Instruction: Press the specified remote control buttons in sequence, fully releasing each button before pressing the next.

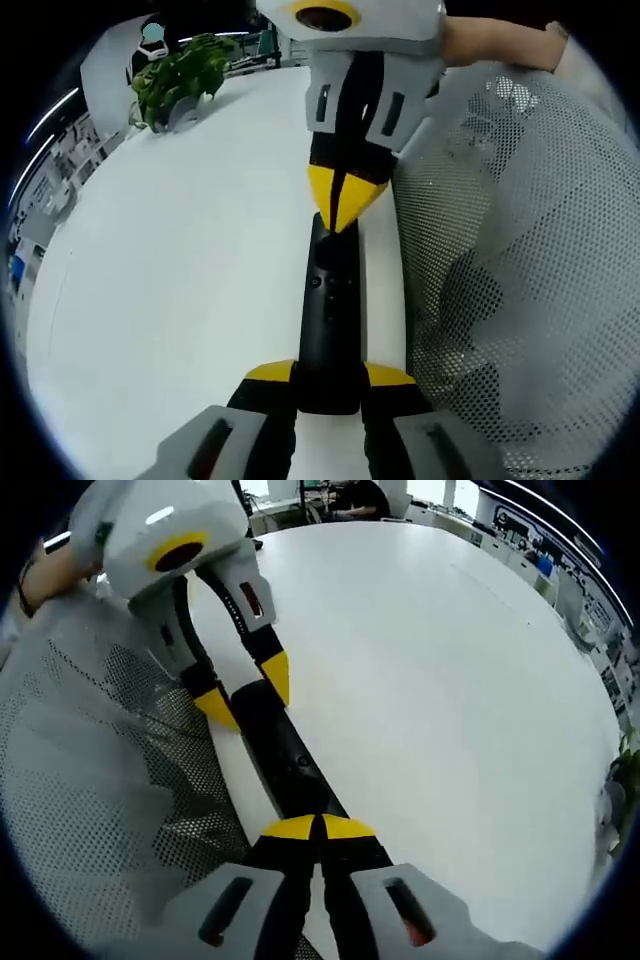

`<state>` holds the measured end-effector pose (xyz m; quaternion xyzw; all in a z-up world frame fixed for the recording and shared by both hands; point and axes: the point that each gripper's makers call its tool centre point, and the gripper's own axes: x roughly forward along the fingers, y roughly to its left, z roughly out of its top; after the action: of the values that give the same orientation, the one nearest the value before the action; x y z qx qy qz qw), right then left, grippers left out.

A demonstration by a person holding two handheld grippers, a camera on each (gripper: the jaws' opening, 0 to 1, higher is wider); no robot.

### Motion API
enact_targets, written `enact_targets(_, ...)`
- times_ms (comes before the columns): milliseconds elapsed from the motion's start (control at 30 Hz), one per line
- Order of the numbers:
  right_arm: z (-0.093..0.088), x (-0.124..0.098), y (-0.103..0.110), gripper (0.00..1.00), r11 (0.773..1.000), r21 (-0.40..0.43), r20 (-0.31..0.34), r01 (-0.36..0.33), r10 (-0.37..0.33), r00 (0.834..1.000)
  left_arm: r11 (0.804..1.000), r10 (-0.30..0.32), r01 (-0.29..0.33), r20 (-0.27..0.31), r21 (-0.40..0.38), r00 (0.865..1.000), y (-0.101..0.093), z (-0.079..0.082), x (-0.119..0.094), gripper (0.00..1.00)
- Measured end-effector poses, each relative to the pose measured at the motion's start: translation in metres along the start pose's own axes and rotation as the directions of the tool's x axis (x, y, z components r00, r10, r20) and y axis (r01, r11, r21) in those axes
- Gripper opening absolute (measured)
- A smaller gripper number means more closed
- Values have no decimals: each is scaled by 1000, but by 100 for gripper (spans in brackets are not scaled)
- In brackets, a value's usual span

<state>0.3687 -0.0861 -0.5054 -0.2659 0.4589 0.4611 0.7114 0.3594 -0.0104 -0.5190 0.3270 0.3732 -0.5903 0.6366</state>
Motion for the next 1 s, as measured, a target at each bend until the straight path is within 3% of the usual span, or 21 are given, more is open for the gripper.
enact_targets(267, 0, 5, 4, 0, 999, -35, -10, -18, 18, 1000, 1000, 0, 0, 3, -2, 1000, 0, 0, 0, 24)
enact_targets(533, -1, 5, 3, 0, 999, -17, -15, -27, 26, 1000, 1000, -2, 2, 4, -6, 1000, 0, 0, 0, 24)
enact_targets(700, 0, 6, 3, 0, 998, -62, -56, -32, 28, 998, 1000, -4, 5, 2, -14, 1000, 0, 0, 0, 24)
enact_targets(800, 0, 7, 4, 0, 989, -140, -100, -57, 43, 994, 1000, -2, 2, 2, -9, 1000, 0, 0, 0, 24)
enact_targets(1000, 0, 7, 4, 0, 977, -185, -159, -110, 81, 984, 1000, -3, 3, 4, -12, 1000, 1, 0, 0, 24)
